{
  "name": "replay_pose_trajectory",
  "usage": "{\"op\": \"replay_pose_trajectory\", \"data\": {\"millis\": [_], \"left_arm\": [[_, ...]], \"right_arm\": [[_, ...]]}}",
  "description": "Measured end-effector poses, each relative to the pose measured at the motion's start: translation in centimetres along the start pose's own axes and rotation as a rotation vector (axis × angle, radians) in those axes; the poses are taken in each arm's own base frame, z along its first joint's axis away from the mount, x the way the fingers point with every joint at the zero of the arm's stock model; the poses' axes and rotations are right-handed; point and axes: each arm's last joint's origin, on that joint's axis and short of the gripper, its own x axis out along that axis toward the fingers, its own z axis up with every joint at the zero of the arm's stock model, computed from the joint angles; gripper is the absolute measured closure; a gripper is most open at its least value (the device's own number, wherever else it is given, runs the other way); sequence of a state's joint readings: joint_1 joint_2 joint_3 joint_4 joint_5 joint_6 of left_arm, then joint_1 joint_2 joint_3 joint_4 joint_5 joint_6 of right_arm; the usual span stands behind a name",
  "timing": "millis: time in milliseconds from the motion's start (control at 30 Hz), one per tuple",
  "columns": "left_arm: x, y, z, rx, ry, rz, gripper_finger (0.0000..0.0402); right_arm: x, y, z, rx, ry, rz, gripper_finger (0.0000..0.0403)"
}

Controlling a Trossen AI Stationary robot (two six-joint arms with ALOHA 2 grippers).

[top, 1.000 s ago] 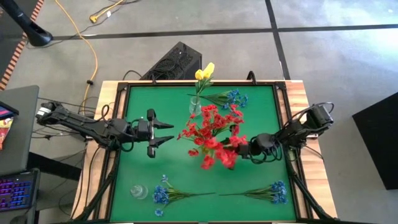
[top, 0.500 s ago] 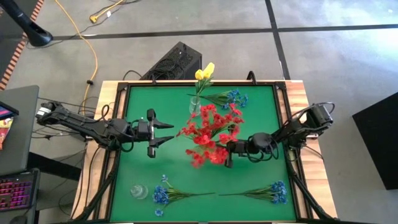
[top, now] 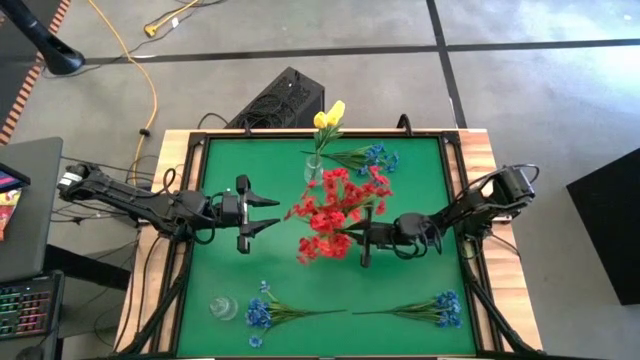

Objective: Sort flowers into vase by color
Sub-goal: Put the red flowers into the yellow vase

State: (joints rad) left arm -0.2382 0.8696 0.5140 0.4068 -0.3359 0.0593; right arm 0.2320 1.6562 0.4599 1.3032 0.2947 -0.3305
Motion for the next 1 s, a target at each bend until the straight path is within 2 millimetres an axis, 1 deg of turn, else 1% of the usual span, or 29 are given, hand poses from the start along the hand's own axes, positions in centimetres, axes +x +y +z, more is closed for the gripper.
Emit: {"op": "replay_pose_trajectory", "data": {"millis": [333,600,1000], "left_arm": [[0.0,0.0,0.0,0.0,0.001,0.0,0.0219],[0.0,0.0,0.0,0.0,0.006,-0.001,0.0219],[0.0,0.0,0.0,-0.016,0.005,-0.001,0.0219]], "right_arm": [[0.2,-0.6,-1.5,0.031,0.128,-0.003,0.0385],[0.2,-0.9,-2.0,0.02,0.174,-0.005,0.0383],[0.3,-1.0,-2.0,0.044,0.171,-0.013,0.0324]]}}
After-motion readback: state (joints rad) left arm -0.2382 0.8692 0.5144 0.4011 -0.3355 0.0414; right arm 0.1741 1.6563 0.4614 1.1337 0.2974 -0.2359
